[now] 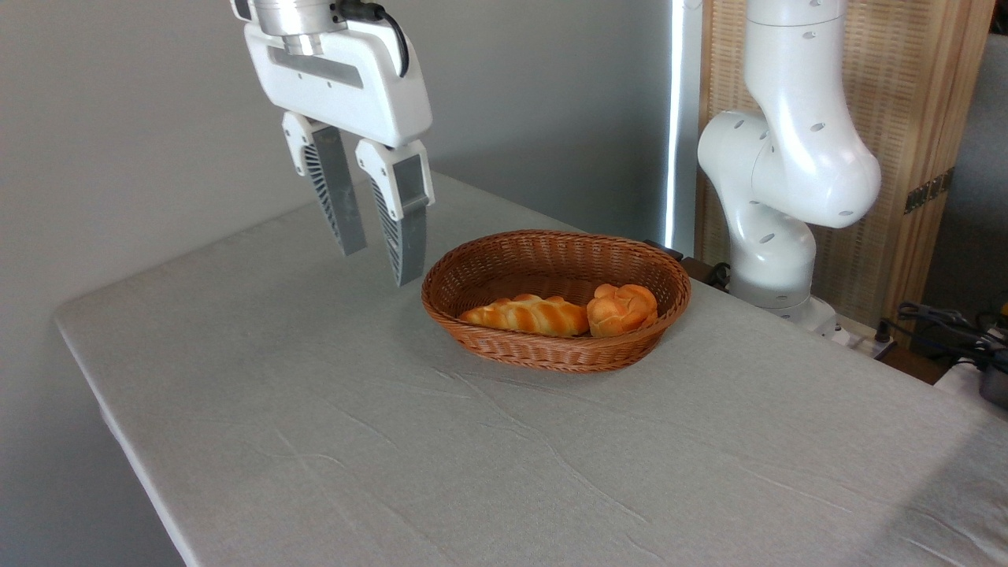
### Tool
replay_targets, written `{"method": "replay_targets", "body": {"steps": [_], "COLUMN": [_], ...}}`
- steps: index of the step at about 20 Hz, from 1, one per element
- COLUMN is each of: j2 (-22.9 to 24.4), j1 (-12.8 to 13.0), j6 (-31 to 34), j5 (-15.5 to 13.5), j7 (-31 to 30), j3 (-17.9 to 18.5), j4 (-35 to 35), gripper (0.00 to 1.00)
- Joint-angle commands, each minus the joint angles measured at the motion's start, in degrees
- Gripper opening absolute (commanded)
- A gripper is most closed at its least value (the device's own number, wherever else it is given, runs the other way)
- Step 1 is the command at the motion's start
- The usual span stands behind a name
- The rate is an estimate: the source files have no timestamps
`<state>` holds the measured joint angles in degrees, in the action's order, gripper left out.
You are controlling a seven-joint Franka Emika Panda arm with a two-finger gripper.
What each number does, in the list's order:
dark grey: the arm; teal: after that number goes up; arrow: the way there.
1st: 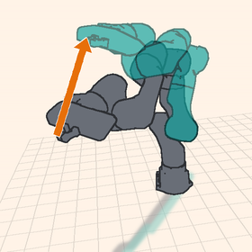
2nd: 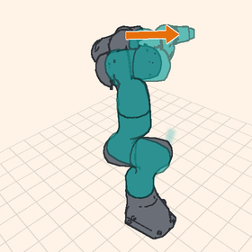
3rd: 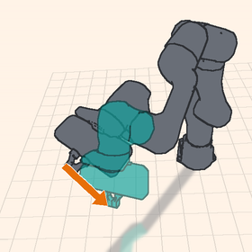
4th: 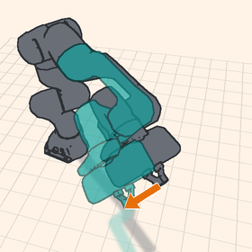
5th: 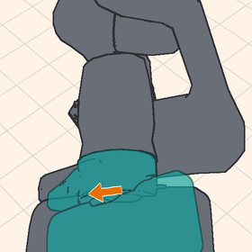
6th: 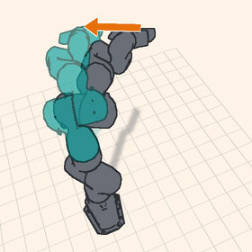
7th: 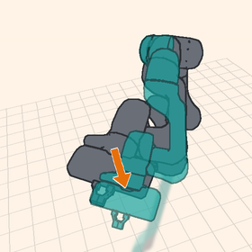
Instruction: Put bread into the basket
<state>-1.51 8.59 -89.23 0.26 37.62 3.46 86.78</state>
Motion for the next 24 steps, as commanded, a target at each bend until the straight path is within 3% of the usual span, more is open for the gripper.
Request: {"method": "replay_targets", "body": {"steps": [1,24], "j2": [3.8,3.8], "j1": [0.1,-1.7], "j6": [0.2,-0.9], "j5": [0.0,0.9], "j7": [2.1,4.1], "j3": [0.1,0.1], "j4": [4.6,5.2], "gripper": [1.00,1.00]}}
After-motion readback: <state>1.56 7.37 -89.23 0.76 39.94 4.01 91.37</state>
